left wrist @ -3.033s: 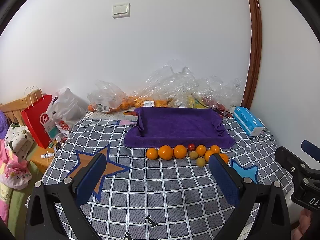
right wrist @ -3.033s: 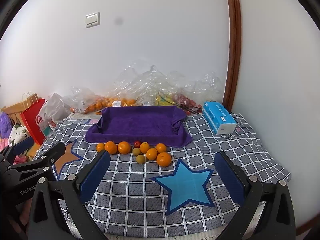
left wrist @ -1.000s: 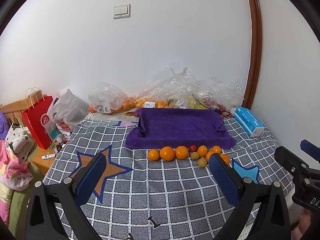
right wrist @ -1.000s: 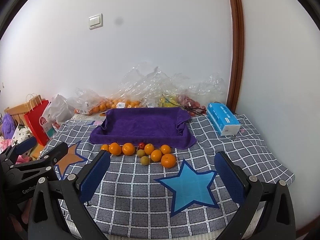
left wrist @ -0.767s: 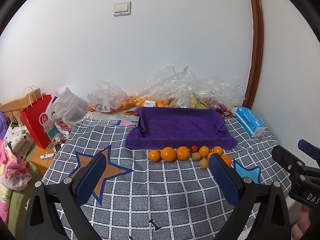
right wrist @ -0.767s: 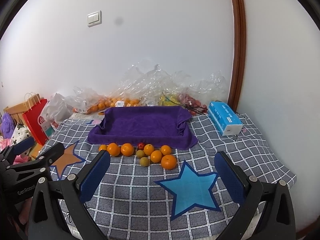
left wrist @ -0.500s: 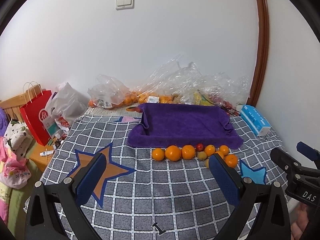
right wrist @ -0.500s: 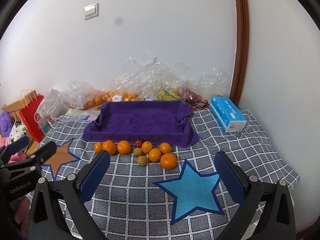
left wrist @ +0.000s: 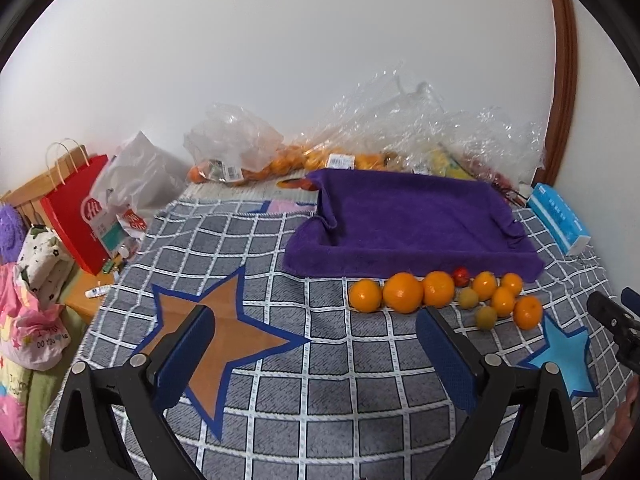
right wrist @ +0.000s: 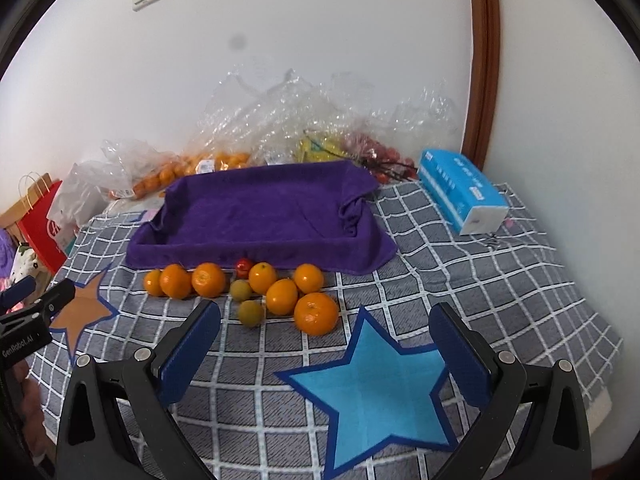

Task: Organize fruits
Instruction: 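Move the right tool to the large mandarin while the left tool approaches a small orange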

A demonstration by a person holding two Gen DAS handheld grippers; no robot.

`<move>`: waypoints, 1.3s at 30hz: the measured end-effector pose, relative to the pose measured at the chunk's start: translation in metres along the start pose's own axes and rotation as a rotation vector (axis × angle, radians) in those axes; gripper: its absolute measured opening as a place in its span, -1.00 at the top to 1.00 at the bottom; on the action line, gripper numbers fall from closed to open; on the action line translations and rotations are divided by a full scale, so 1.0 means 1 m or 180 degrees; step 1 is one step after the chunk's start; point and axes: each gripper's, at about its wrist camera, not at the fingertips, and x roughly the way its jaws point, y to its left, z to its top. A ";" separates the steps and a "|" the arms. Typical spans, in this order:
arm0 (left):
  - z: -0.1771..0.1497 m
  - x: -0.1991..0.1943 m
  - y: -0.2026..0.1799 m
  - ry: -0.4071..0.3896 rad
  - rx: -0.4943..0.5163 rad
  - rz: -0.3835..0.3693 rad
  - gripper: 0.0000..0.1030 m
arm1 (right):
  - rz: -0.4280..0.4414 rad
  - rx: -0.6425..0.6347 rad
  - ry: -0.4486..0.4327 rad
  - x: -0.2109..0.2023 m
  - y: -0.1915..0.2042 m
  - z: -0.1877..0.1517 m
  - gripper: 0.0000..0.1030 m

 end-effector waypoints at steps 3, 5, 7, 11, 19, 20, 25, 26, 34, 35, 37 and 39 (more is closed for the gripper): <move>-0.001 0.016 0.003 0.0082 0.0007 -0.0039 -0.93 | 0.0121 0.0104 0.0070 0.022 -0.010 -0.003 -0.99; -0.001 0.028 0.004 0.0170 0.0026 -0.0077 -0.93 | 0.0170 0.0199 0.0107 0.033 -0.015 -0.005 -0.98; -0.001 0.041 0.004 0.0274 0.0029 -0.0113 -0.93 | 0.0127 0.0233 0.0186 0.046 -0.019 -0.006 -0.98; -0.005 0.059 0.006 0.0373 0.0009 -0.0099 -0.91 | 0.0100 0.0141 0.0218 0.062 -0.018 -0.008 -0.83; -0.011 0.081 0.008 0.0445 -0.0027 -0.0187 -0.90 | 0.0092 -0.0050 0.0499 0.105 -0.007 -0.022 -0.37; -0.012 0.083 0.007 0.0449 -0.0017 -0.0210 -0.90 | 0.0091 -0.0062 0.0499 0.107 -0.006 -0.023 -0.30; -0.011 0.091 0.002 0.0447 0.0036 -0.0259 -0.83 | 0.0182 -0.0141 0.0448 0.113 -0.003 -0.026 -0.04; -0.011 0.093 0.001 0.0462 0.0034 -0.0271 -0.81 | 0.0217 -0.0153 0.0445 0.114 -0.002 -0.025 0.08; -0.005 0.115 -0.012 0.0616 0.0144 -0.0349 -0.33 | 0.0297 -0.0067 0.0434 0.114 -0.006 -0.026 0.15; -0.005 0.116 -0.015 0.0616 0.0166 -0.0364 -0.32 | 0.0308 -0.0056 0.0434 0.115 -0.007 -0.026 0.16; -0.006 0.117 -0.019 0.0601 0.0202 -0.0377 -0.30 | 0.0334 -0.0025 0.0438 0.116 -0.008 -0.026 0.16; -0.006 0.121 -0.022 0.0604 0.0216 -0.0389 -0.25 | 0.0338 -0.0026 0.0435 0.116 -0.009 -0.027 0.16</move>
